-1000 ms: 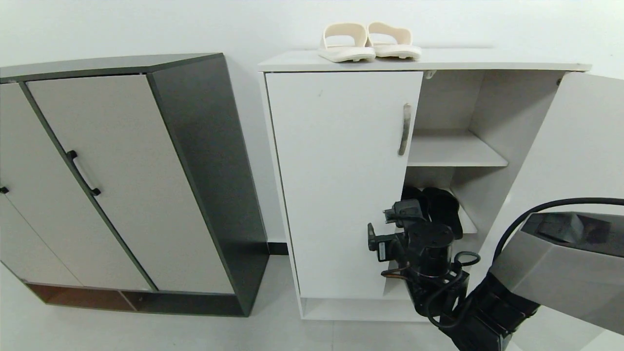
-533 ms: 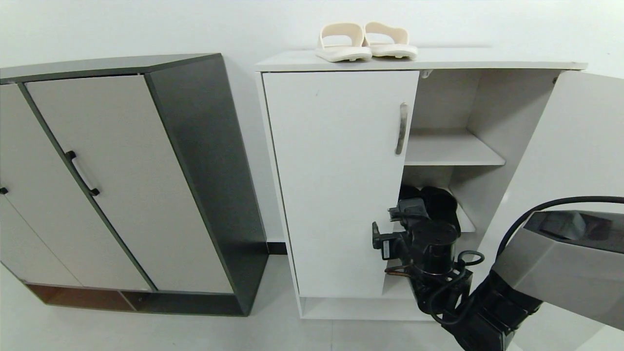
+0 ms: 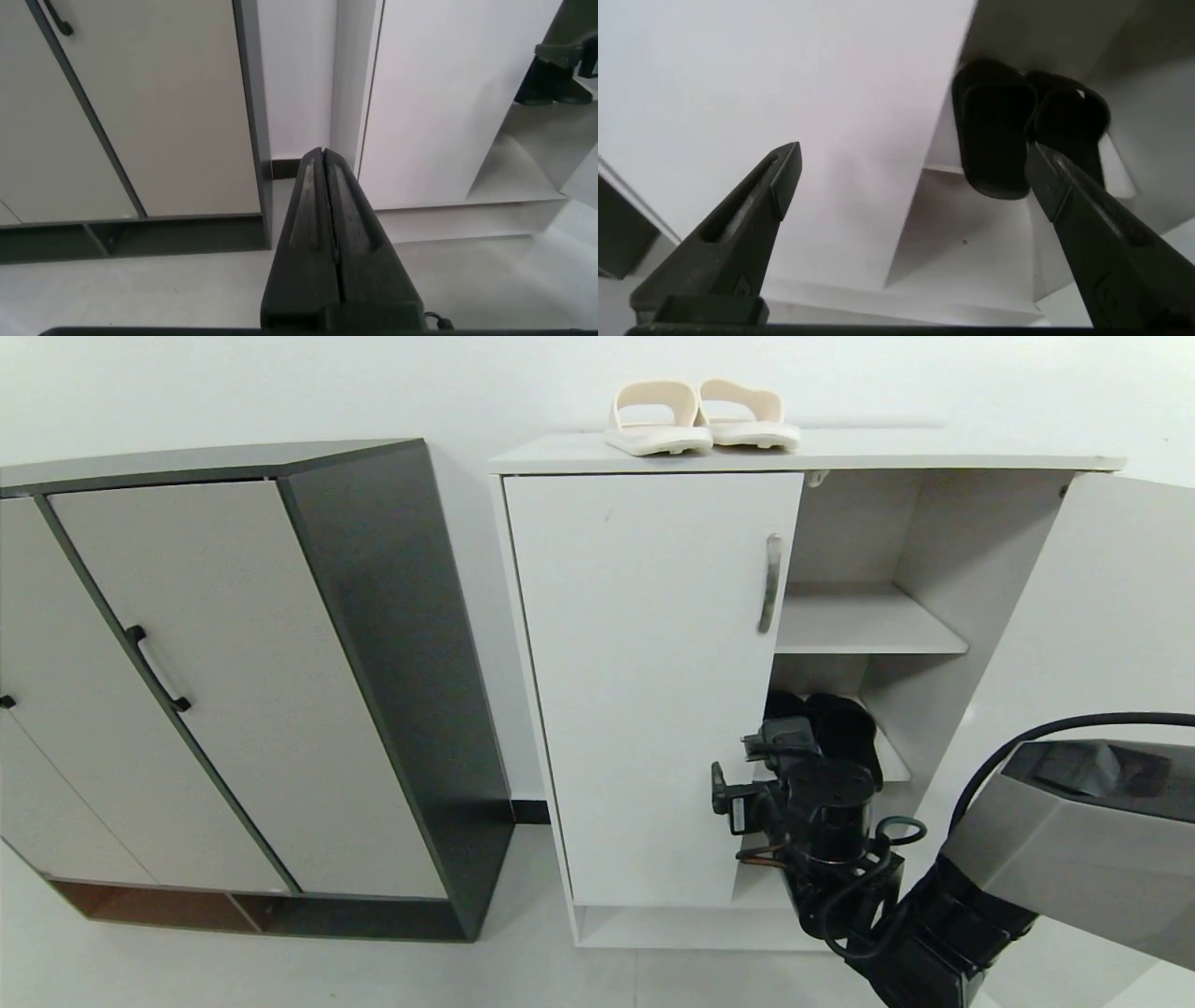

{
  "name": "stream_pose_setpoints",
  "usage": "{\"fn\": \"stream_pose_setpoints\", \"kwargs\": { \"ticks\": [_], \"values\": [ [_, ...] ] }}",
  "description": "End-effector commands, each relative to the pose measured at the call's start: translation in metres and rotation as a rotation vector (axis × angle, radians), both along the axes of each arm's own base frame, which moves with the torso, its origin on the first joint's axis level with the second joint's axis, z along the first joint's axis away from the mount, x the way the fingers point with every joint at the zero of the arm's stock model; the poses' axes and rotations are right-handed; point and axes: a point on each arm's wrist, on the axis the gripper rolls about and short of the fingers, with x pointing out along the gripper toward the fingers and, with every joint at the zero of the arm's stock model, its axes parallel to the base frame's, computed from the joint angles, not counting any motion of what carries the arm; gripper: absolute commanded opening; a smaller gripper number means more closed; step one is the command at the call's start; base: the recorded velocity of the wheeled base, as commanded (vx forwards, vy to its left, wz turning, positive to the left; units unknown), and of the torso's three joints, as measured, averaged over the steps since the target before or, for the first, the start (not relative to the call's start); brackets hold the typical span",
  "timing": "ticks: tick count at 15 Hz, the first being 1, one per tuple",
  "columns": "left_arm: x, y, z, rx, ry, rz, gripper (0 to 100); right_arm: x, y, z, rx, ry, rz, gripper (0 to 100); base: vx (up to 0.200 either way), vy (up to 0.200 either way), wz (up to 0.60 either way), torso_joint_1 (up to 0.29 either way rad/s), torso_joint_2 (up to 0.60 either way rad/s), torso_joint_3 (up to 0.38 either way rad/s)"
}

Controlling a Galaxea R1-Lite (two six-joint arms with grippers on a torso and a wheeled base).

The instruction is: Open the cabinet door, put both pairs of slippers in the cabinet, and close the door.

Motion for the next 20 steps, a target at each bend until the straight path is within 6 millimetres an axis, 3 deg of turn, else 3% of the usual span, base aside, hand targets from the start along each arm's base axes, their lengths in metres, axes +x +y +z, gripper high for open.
{"fn": "stream_pose_setpoints", "kwargs": {
  "ticks": [1, 9, 20],
  "values": [
    [0.0001, 0.0000, 0.0002, 0.000, 0.000, 0.001, 0, -0.0002, 0.0007, -0.0014, -0.002, 0.002, 0.002, 100, 0.000, 0.000, 0.00, 0.007, -0.16, -0.178],
    [0.0001, 0.0000, 0.0002, 0.000, 0.000, -0.001, 0, -0.0003, 0.0006, -0.0024, -0.005, 0.006, 0.002, 100, 0.000, 0.000, 0.00, 0.052, -0.39, -0.345],
    [0.0001, 0.0000, 0.0002, -0.002, 0.000, -0.001, 0, -0.0058, 0.0049, -0.0012, -0.006, 0.005, 0.018, 100, 0.000, 0.000, 0.00, 0.159, -0.48, -0.321]
  ]
}}
